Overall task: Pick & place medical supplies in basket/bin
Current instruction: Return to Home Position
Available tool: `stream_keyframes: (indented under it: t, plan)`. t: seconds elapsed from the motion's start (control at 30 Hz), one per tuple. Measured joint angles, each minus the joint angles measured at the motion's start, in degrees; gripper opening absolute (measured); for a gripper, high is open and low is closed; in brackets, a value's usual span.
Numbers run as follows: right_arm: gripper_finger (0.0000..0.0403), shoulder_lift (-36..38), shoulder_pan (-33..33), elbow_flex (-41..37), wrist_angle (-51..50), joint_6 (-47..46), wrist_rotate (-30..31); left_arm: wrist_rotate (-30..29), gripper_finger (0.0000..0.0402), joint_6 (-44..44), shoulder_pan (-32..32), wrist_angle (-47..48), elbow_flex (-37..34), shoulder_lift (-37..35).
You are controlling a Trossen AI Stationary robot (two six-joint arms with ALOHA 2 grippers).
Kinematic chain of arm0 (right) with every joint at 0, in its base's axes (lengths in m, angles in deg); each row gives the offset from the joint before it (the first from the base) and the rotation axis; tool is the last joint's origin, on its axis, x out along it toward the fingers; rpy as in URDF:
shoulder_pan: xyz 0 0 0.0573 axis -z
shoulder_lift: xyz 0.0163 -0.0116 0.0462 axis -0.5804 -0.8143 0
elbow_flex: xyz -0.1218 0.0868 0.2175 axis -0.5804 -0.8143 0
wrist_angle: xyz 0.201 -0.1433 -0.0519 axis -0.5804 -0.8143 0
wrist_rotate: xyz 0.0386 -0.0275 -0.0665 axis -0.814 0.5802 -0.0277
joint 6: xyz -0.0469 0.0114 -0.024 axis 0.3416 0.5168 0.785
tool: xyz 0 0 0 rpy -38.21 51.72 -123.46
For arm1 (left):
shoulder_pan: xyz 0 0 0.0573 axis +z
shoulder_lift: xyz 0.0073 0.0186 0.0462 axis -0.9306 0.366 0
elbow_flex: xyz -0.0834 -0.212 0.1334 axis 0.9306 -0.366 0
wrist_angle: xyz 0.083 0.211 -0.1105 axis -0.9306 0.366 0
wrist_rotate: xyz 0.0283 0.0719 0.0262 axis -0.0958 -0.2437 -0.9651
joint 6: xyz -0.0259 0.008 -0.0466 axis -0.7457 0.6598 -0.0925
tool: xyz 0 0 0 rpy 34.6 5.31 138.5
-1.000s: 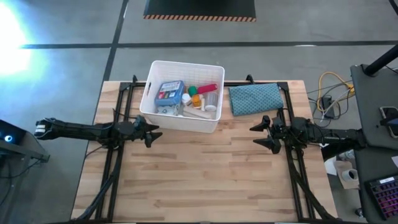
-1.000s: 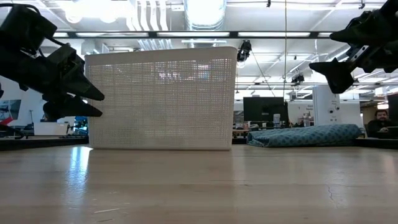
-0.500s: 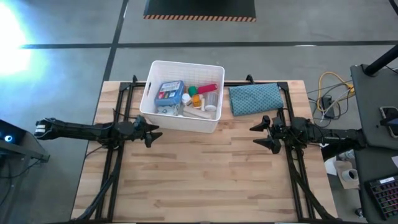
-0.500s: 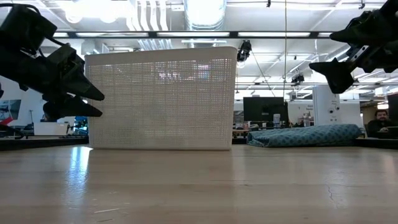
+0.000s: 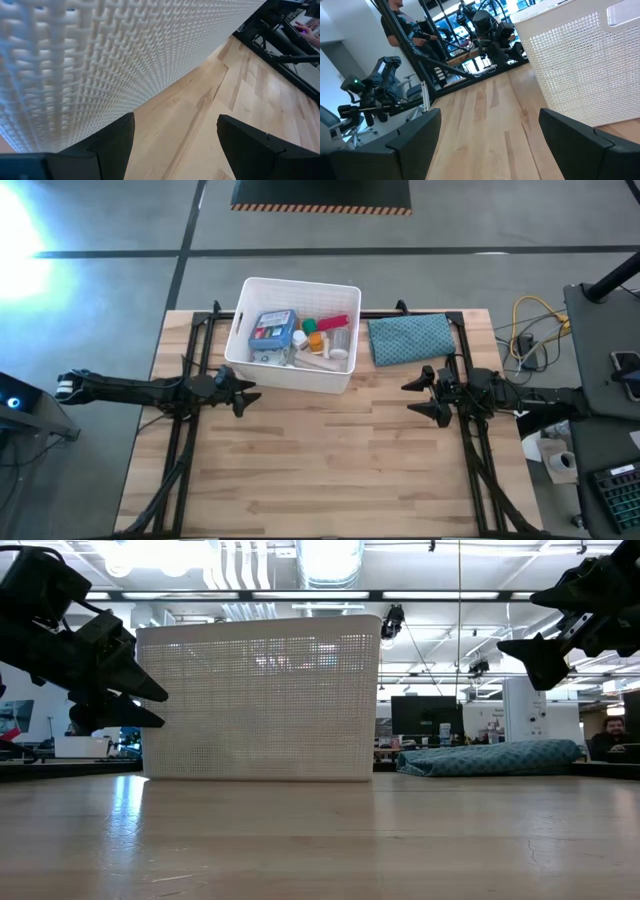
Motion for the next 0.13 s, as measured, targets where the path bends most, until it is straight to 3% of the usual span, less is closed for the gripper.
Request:
stream_keyframes:
  t: [0.13]
  plan:
    - [0.0327,0.0,0.0,0.0,0.0,0.0,0.0,0.0,0.0262,0.0,0.0,0.0,0.0,0.0]
